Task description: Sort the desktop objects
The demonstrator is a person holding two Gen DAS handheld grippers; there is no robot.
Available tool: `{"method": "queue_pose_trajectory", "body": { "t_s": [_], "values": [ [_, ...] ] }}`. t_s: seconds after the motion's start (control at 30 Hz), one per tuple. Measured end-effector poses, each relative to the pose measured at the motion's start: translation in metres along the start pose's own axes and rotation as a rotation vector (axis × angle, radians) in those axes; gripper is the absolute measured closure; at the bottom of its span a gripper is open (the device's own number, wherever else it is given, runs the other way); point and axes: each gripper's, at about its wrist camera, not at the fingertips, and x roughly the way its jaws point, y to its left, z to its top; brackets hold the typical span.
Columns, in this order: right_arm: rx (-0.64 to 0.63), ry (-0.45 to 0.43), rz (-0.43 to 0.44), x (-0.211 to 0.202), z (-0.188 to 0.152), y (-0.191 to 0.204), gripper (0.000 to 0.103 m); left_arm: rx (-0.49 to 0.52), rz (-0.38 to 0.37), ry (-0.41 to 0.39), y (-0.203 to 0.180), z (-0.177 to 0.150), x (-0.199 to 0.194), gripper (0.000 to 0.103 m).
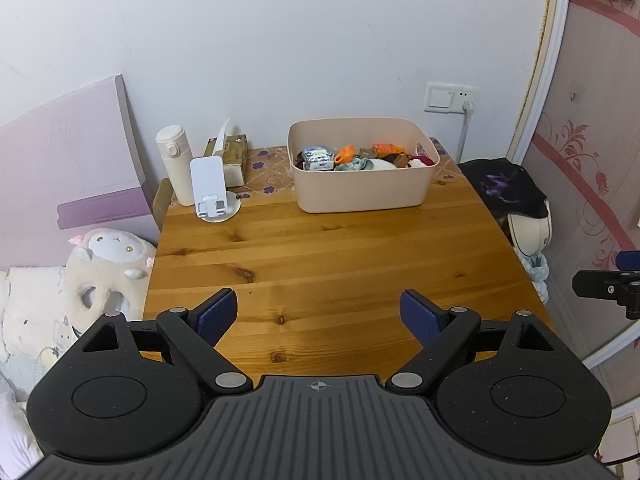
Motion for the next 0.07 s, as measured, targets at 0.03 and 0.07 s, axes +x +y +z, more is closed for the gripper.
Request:
{"method": "queue_pose_trajectory", "body": {
  "t_s": [0.03, 0.07],
  "values": [
    [0.002, 0.001, 0.0, 0.0004, -0.0001, -0.0004, 0.0, 0.001, -0.003, 0.0, 0.0007, -0.0001, -0.0001, 0.013],
    [0.004, 0.003, 0.0, 0.0008, -0.0001, -0.0007, 0.0, 0.001, -0.004, 0.001, 0.0008, 0.0003, 0.0004, 0.013]
  ]
}}
